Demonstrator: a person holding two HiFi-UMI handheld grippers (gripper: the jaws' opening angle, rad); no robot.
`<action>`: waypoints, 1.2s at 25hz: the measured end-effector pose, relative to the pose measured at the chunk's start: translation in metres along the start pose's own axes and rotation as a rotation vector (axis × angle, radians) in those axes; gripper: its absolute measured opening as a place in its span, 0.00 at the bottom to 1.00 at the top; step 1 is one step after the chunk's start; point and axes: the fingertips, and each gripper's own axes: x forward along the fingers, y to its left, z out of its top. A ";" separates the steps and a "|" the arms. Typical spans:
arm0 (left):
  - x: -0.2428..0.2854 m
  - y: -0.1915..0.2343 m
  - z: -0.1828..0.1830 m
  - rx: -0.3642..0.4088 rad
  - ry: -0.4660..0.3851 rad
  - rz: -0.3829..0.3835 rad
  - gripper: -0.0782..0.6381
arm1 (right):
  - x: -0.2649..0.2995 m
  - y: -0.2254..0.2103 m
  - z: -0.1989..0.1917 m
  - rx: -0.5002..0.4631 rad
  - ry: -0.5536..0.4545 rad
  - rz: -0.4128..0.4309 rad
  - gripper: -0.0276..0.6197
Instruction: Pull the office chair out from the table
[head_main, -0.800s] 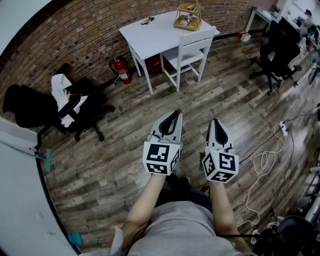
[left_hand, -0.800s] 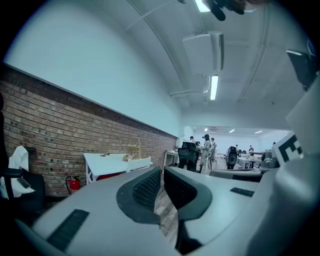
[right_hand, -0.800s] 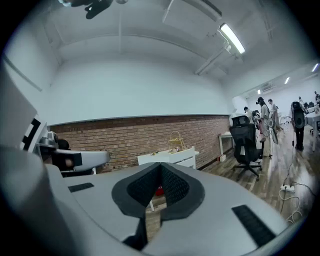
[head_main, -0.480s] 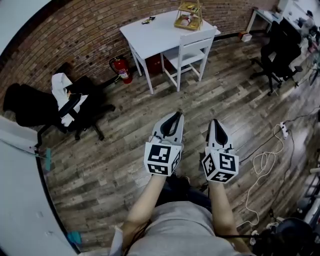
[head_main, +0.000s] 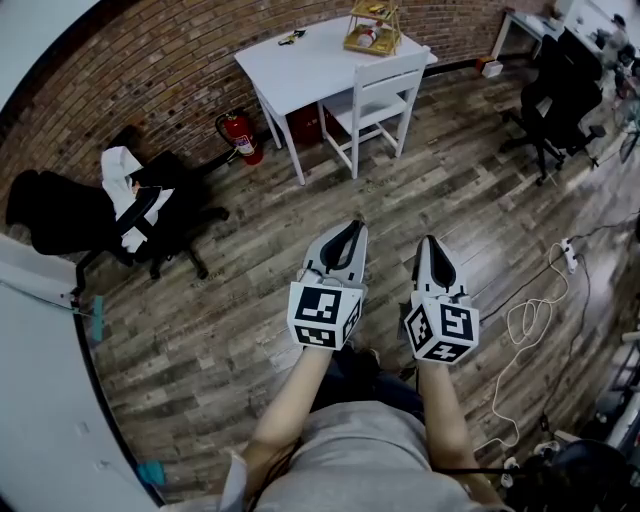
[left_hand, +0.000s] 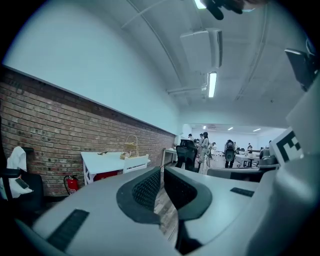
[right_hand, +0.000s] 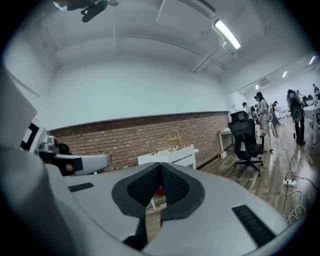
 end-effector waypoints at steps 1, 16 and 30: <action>0.003 -0.002 0.000 0.002 0.002 -0.001 0.15 | 0.000 -0.003 0.001 0.000 0.000 0.002 0.07; 0.031 -0.031 -0.007 -0.005 0.008 0.035 0.15 | 0.001 -0.047 -0.004 -0.019 0.034 0.039 0.07; 0.104 0.012 -0.009 -0.028 0.029 0.047 0.15 | 0.087 -0.063 -0.004 -0.011 0.067 0.049 0.07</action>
